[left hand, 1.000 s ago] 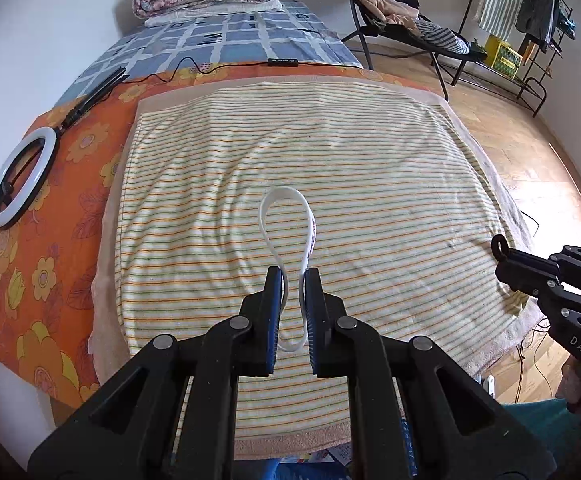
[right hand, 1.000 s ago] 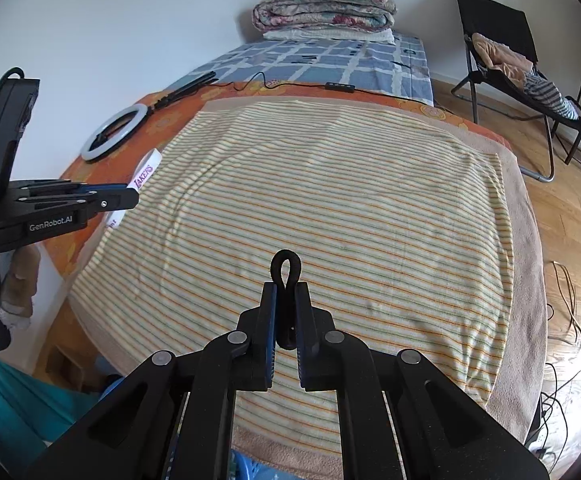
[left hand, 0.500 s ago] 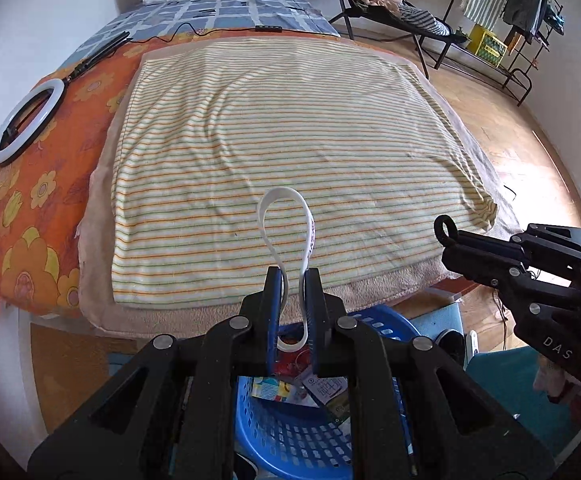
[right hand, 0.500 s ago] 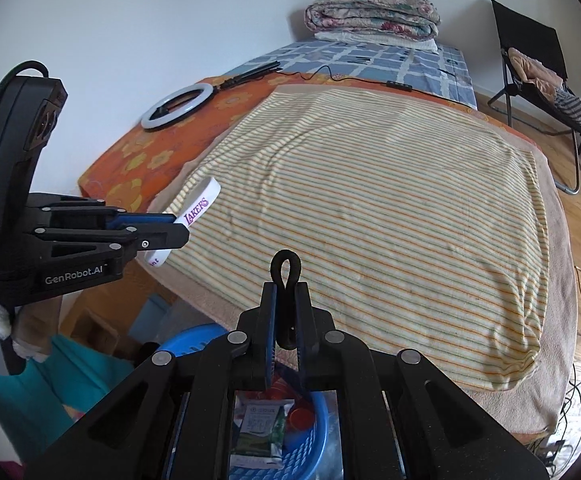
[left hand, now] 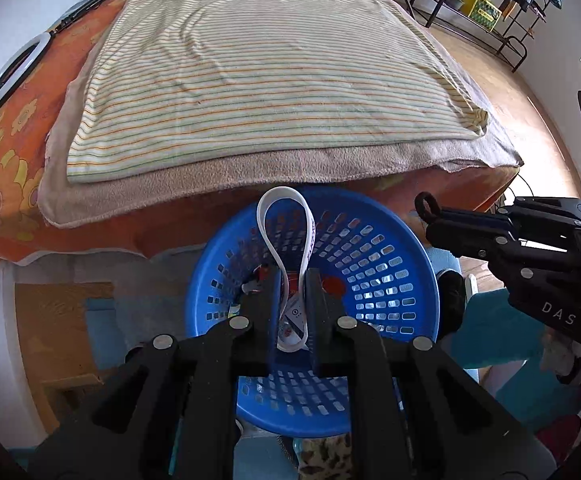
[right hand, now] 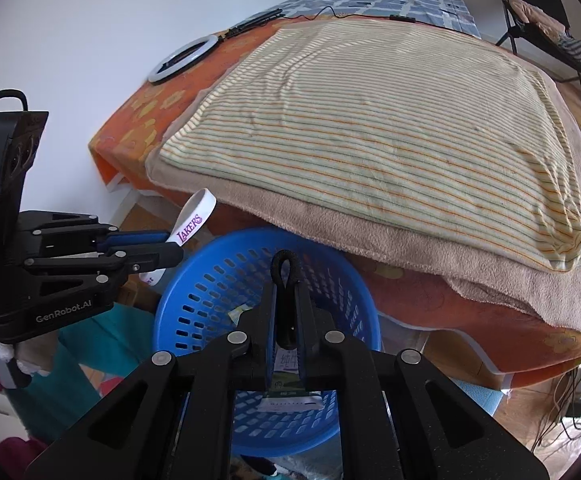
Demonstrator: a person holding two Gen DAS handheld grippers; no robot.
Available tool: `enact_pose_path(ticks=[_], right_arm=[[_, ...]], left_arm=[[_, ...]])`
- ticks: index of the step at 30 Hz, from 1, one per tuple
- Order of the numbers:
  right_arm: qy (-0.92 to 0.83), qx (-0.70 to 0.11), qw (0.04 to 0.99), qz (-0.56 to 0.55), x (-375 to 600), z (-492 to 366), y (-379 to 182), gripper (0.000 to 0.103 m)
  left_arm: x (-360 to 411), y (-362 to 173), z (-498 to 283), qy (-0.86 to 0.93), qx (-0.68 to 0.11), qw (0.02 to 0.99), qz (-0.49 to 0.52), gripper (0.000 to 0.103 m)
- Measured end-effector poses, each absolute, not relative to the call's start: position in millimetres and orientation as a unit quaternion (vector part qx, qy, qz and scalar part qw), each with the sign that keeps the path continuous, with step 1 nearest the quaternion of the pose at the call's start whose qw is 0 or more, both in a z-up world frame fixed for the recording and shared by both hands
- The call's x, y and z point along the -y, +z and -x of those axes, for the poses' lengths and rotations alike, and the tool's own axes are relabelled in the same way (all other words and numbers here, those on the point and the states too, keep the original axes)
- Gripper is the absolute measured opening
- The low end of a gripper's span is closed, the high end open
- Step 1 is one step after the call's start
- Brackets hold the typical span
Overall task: Collect trash
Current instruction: 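Carry the wristband and hair tie over the blue basket with both tools, then open both tools to drop the wristband and hair tie into the basket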
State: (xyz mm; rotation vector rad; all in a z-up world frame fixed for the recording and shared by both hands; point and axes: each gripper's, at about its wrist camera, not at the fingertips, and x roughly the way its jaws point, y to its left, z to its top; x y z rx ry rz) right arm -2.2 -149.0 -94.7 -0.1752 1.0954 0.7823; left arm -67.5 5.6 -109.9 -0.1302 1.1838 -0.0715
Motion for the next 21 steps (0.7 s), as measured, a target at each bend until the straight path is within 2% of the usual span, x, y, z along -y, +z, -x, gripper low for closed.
enact_pose_path(ticks=[12, 21], right_arm=[[0.357, -0.529, 0.764, 0.096, 146.1, 17.2, -121.3, 0.007], [0.358, -0.540, 0.753, 0.116, 139.7, 24.5, -135.8, 0.007]], left_arm=[[0.7, -151.6, 83.4, -0.039, -0.598, 0.797, 0.070, 0.010], [-1.9, -163.0, 86.8, -0.019, -0.604, 0.794, 0.059, 0.011]])
